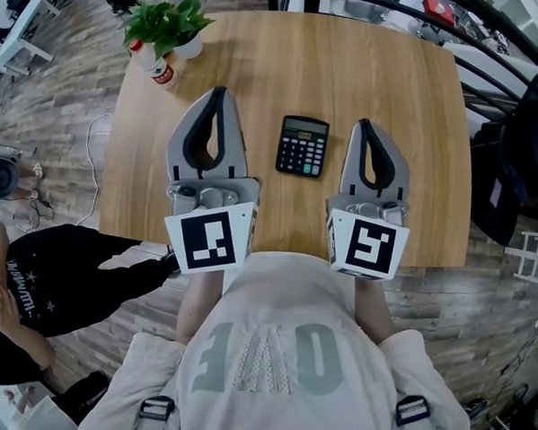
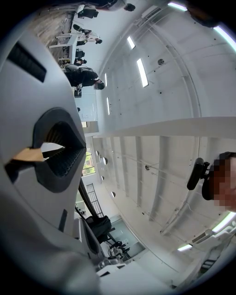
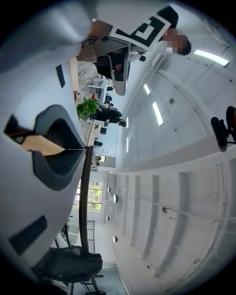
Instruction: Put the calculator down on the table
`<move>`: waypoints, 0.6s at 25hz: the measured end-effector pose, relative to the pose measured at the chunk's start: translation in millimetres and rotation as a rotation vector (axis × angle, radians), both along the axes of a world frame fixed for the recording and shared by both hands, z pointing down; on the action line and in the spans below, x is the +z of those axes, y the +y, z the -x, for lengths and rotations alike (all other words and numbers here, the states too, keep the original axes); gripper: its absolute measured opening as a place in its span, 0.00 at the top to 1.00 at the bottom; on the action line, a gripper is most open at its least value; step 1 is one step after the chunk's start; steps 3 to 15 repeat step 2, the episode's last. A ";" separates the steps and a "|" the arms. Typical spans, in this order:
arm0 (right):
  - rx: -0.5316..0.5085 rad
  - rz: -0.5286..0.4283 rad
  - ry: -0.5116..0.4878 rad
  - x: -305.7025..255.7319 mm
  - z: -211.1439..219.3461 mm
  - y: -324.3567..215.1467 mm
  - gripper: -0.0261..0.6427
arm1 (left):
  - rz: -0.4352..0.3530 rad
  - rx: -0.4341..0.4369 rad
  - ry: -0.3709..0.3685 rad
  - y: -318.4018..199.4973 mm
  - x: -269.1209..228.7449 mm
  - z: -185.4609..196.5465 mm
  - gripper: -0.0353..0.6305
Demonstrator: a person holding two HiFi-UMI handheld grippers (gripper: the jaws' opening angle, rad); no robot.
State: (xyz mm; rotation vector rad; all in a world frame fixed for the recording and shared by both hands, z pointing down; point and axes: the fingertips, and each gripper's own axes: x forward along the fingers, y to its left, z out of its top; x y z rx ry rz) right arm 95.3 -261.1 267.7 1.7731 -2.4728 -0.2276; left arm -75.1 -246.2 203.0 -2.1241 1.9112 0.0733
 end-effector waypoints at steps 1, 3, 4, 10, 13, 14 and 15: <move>-0.001 0.000 0.003 0.8 0.5 -0.1 0.93 | 0.004 -0.002 -0.002 0.0 0.9 1.1 0.93; -0.001 0.001 0.005 1.6 1.2 -0.2 0.93 | 0.007 -0.003 -0.005 -0.1 1.8 2.4 0.93; -0.001 0.001 0.005 1.6 1.2 -0.2 0.93 | 0.007 -0.003 -0.005 -0.1 1.8 2.4 0.93; -0.001 0.001 0.005 1.6 1.2 -0.2 0.93 | 0.007 -0.003 -0.005 -0.1 1.8 2.4 0.93; -0.001 0.001 0.005 1.6 1.2 -0.2 0.93 | 0.007 -0.003 -0.005 -0.1 1.8 2.4 0.93; -0.001 0.001 0.005 1.6 1.2 -0.2 0.93 | 0.007 -0.003 -0.005 -0.1 1.8 2.4 0.93; -0.001 0.001 0.005 1.6 1.2 -0.2 0.93 | 0.007 -0.003 -0.005 -0.1 1.8 2.4 0.93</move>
